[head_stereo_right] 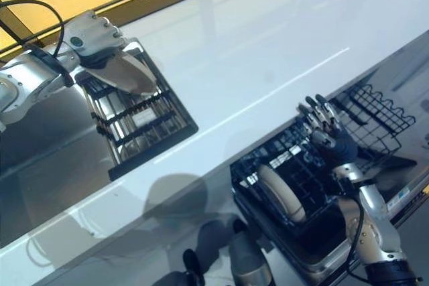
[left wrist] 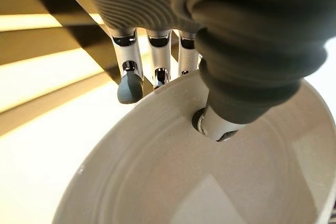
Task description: Pick up plates and place into dishwasher.
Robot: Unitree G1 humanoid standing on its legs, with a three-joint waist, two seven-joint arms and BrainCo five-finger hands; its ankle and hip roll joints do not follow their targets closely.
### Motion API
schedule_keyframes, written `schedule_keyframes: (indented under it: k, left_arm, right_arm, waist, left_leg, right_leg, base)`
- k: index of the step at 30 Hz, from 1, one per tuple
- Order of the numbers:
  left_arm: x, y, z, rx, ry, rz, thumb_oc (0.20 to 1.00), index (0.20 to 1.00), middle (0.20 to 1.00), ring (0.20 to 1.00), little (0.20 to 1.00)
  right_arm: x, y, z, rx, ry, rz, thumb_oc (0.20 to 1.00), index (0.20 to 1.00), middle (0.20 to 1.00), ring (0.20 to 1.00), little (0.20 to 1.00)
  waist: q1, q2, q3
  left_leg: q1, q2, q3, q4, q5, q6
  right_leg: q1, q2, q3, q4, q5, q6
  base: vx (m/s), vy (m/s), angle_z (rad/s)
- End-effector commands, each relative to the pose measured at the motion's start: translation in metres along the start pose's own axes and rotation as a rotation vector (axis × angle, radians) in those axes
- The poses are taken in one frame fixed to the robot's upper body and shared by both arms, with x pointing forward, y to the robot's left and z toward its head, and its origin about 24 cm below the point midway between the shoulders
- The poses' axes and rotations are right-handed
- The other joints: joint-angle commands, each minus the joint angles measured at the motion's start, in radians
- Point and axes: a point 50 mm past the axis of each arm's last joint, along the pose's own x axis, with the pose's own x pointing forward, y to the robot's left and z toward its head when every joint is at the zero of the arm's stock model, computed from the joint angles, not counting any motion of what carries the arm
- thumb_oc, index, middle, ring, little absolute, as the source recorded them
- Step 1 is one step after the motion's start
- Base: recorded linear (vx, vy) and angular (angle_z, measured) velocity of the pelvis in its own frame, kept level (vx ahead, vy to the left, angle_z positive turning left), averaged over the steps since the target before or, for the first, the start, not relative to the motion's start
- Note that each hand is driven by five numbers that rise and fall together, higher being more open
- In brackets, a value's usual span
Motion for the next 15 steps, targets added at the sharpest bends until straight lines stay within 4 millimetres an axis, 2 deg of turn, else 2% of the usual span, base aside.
schedule_keyframes:
  k: [1,5,8,15]
  left_arm:
    - [-0.017,0.010,-0.023,-0.026,0.101,0.099,0.200,0.200,0.200,0.200,0.200]
    - [-0.021,0.015,-0.025,-0.081,0.120,0.163,0.200,0.200,0.200,0.200,0.200]
    - [-0.027,0.016,-0.027,-0.203,0.164,0.251,0.200,0.200,0.200,0.200,0.200]
    - [-0.043,0.004,-0.015,-0.659,0.262,0.476,0.200,0.200,0.200,0.200,0.200]
  right_arm:
    - [0.000,0.000,0.018,-0.034,-0.078,0.019,1.000,1.000,1.000,1.000,1.000]
    - [-0.002,0.002,0.016,-0.028,-0.078,0.006,1.000,1.000,1.000,1.000,1.000]
    - [-0.003,0.003,0.015,-0.027,-0.094,-0.007,1.000,1.000,1.000,1.000,1.000]
    - [-0.004,0.004,0.013,-0.038,-0.147,-0.071,1.000,1.000,1.000,1.000,1.000]
  waist:
    - [0.027,-0.006,-0.140]
    - [0.039,-0.005,-0.164]
    - [0.049,-0.009,-0.181]
    - [0.073,-0.022,-0.229]
  left_leg:
    - [-0.040,0.027,-0.003,0.023,0.000,0.007]
    - [-0.019,0.025,-0.009,0.008,-0.002,0.008]
    - [-0.007,0.023,-0.011,0.003,-0.006,0.010]
    - [0.018,0.012,-0.003,-0.010,-0.017,0.021]
  right_leg:
    - [0.033,-0.057,-0.041,-0.078,0.012,0.080]
    - [0.056,-0.057,-0.047,-0.091,0.009,0.083]
    - [0.067,-0.055,-0.047,-0.097,0.007,0.086]
    - [0.092,-0.043,-0.036,-0.120,0.014,0.086]
  base:
    - [0.07,0.007,0.01]
    - [0.01,0.001,0.00]
    - [-0.02,-0.007,0.01]
    - [-0.07,-0.009,0.03]
